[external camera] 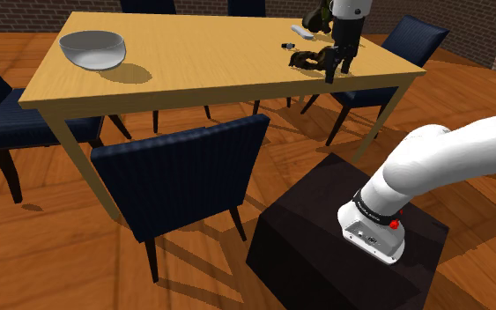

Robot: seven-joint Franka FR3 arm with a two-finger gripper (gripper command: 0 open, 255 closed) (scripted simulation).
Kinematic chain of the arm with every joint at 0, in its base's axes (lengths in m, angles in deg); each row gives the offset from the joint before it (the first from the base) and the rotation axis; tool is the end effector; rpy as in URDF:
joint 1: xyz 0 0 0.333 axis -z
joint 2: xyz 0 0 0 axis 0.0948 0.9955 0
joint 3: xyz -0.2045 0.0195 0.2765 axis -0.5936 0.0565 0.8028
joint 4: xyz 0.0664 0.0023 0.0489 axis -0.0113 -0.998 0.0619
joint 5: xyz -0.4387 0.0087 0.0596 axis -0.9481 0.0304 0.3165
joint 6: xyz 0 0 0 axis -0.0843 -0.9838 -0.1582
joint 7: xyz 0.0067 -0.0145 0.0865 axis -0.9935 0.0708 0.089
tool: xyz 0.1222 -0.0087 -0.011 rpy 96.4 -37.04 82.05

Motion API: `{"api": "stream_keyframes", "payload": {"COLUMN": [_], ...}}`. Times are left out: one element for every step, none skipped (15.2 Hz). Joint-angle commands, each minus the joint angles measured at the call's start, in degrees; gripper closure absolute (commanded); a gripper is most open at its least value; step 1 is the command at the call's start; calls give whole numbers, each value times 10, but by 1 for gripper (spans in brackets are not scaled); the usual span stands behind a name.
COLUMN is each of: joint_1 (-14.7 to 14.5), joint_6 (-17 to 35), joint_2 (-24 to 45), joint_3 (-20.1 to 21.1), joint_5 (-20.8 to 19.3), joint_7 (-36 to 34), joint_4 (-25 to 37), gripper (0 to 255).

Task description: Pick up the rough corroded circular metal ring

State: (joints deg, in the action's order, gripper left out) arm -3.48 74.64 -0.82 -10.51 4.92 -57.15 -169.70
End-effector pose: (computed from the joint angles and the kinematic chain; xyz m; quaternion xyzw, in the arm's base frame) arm 0.3616 -0.0642 0.5482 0.9956 -0.0015 -0.0836 0.0420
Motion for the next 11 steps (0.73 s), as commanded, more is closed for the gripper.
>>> {"api": "stream_keyframes", "payload": {"joint_1": [5, 8, 10, 13, 15, 17, 19, 21, 23, 24, 26], "joint_6": [21, 31, 40, 50, 59, 67, 76, 83, 91, 98, 104], "joint_2": [35, 51, 66, 82, 99, 116, 133, 150, 168, 187, 205], "joint_3": [-19, -29, -39, -48, -58, -67, -77, -86, -95, -104, -112], "joint_5": [-9, -13, -16, -19, -21, -22, -22, -22, -20, -18, -15], "joint_7": [20, 31, 42, 53, 64, 76, 87, 98, 110, 122, 134], "joint_4": [22, 31, 41, 52, 63, 75, 88, 101, 115, 129, 145], "gripper": [0, 0, 0, 0, 0, 0, 0, 0, 0, 0, 0]}}
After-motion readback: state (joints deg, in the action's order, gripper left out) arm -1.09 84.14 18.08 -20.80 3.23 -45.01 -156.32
